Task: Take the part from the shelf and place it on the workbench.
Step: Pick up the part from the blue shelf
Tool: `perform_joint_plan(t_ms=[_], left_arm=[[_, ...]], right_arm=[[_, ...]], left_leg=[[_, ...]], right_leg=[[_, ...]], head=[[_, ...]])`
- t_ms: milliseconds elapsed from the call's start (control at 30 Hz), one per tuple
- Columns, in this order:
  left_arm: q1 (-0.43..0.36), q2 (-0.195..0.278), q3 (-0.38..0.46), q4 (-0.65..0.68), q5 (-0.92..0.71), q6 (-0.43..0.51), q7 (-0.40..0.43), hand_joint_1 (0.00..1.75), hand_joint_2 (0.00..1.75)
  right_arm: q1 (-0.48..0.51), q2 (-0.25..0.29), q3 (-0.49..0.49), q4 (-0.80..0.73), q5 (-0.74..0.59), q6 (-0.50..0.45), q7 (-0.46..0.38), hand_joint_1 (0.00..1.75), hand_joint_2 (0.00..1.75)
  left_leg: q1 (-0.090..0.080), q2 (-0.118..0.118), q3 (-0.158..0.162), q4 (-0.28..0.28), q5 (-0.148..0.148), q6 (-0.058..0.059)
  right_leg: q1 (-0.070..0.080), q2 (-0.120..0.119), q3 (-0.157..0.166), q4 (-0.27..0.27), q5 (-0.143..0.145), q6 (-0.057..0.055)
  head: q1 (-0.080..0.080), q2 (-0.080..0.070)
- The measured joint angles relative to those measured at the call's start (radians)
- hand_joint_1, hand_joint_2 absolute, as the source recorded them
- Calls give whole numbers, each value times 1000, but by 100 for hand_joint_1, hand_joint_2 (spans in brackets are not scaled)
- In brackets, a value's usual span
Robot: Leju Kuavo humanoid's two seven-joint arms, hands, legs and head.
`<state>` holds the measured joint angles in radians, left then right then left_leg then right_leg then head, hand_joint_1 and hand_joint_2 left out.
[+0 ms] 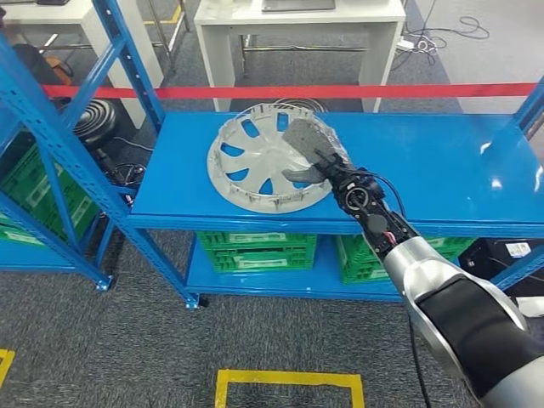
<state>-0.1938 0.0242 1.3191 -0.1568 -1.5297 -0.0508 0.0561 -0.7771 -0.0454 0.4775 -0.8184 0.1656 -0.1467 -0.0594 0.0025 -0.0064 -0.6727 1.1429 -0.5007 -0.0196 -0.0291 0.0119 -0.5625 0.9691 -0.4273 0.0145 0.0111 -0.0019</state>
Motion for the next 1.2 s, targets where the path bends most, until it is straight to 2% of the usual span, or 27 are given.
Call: perform_joint_plan(t_ms=[33,67,100,133,200,233,267,333,400,433,467,533,567,600,633,700,767,867,933,967,1033,1067,1100,1133,1167,1200], left_arm=[[0,-1,0,0,0,-1,0,0,0],[0,-1,0,0,0,-2,0,0,0],[-1,-2,0,0,0,-2,0,0,0],[-1,-2,0,0,0,-3,0,0,0],[-3,-1,0,0,0,-4,0,0,0],[-5,1,0,0,0,-4,0,0,0],[-7,2,0,0,0,-4,0,0,0],[-10,4,0,0,0,-4,0,0,0],[-9,4,0,0,0,-5,0,0,0],[-9,4,0,0,0,-5,0,0,0],[-9,3,0,0,0,-6,0,0,0],[-10,2,0,0,0,-8,0,0,0],[-10,1,0,0,0,-9,1,0,0],[-9,1,0,0,0,-11,1,0,0],[-8,1,0,0,0,-12,2,0,0],[-7,1,0,0,0,-13,2,0,0],[-8,3,0,0,0,-14,2,0,0],[-9,4,0,0,0,-15,3,0,0],[-7,4,0,0,0,-16,3,0,0],[-7,5,0,0,0,-16,3,0,0],[-6,5,0,0,0,-16,4,0,0],[-6,5,0,0,0,-16,4,0,0],[-6,4,0,0,0,-16,4,0,0],[-5,4,0,0,0,-16,4,0,0],[-4,4,0,0,0,-16,4,0,0],[-4,5,0,0,0,-16,4,0,0]], right_arm=[[-3,0,8,8,35,-1,14,0,175],[-7,2,18,17,71,1,28,0,175],[-11,3,29,30,108,5,44,0,175],[-16,6,41,42,148,10,60,0,175],[-30,13,67,67,229,22,94,0,175],[-37,17,80,80,263,29,110,0,175],[-42,21,92,92,288,36,122,0,175],[-47,28,115,118,320,49,140,0,175],[-47,33,131,139,335,55,146,0,175],[-49,34,137,150,341,56,146,0,175],[-51,34,144,161,348,57,146,0,175],[-50,35,157,182,360,59,147,0,175],[-46,35,161,191,366,61,148,0,175],[-42,35,164,199,370,63,150,0,175],[-40,35,166,206,373,64,152,0,175],[-41,35,170,215,375,67,153,0,175],[-42,35,175,223,381,69,153,0,175],[-41,36,181,233,390,70,155,0,175],[-43,36,184,238,391,70,155,0,175],[-44,37,185,241,391,70,155,0,175],[-42,40,189,246,392,73,152,0,175],[-41,42,191,249,392,75,151,0,175],[-39,43,193,252,393,76,149,0,175],[-38,44,195,255,395,77,147,0,175],[-38,45,197,257,397,76,145,0,175],[-38,47,199,260,400,75,142,0,175]], left_leg=[[2,0,-36,70,-25,-3],[3,0,-60,113,-33,-5],[3,0,-66,114,-22,-4],[4,0,-51,73,6,-1],[1,0,20,-83,76,11],[-2,0,51,-147,99,17],[-5,-1,70,-185,110,22],[-11,-2,78,-201,112,28],[-7,-1,87,-217,119,35],[-4,-1,93,-226,122,40],[-2,0,97,-232,124,44],[-4,0,99,-233,123,50],[-5,-1,100,-232,122,51],[-5,-2,101,-231,120,51],[-5,-3,102,-229,118,50],[-5,-4,103,-219,112,42],[-8,-5,101,-205,102,32],[-7,-4,97,-197,98,20],[-3,-2,82,-163,75,9],[-1,-1,61,-115,48,2],[2,0,-7,27,-18,-8],[3,0,-38,86,-37,-11],[4,0,-54,112,-38,-11],[4,0,-51,97,-19,-8],[3,0,-26,41,14,-2],[0,0,12,-39,52,7]], right_leg=[[0,0,0,0,-1,-1],[0,0,1,0,-2,-1],[0,0,2,0,-2,-1],[0,0,3,0,-3,-1],[1,0,4,-1,-5,2],[2,1,4,-1,-6,5],[3,2,5,-2,-7,9],[2,3,9,-9,-8,21],[2,0,10,-3,-16,32],[3,-2,-1,22,-33,35],[3,-4,-24,74,-62,36],[4,-5,-92,215,-128,37],[4,-5,-119,269,-143,38],[3,-5,-130,286,-139,39],[2,-6,-121,262,-116,39],[1,-8,-58,125,-46,39],[1,-8,-8,19,-7,33],[7,-5,-2,2,-3,13],[6,-5,-2,0,1,2],[4,-5,-1,0,3,-2],[3,-4,-2,0,2,-6],[3,-4,-2,0,2,-6],[4,-4,-2,0,1,-6],[4,-4,-1,0,0,-6],[4,-4,0,0,0,-5],[4,-3,1,-1,-1,-5]], head=[[-2,0],[-4,0],[-4,0],[-6,0],[-7,0],[-7,0],[-6,0],[-6,0],[-3,0],[0,0],[4,0],[11,0],[14,0],[18,0],[23,0],[33,0],[34,0],[20,0],[15,0],[11,0],[1,0],[-1,0],[-3,0],[-3,0],[-4,0],[-4,0]])
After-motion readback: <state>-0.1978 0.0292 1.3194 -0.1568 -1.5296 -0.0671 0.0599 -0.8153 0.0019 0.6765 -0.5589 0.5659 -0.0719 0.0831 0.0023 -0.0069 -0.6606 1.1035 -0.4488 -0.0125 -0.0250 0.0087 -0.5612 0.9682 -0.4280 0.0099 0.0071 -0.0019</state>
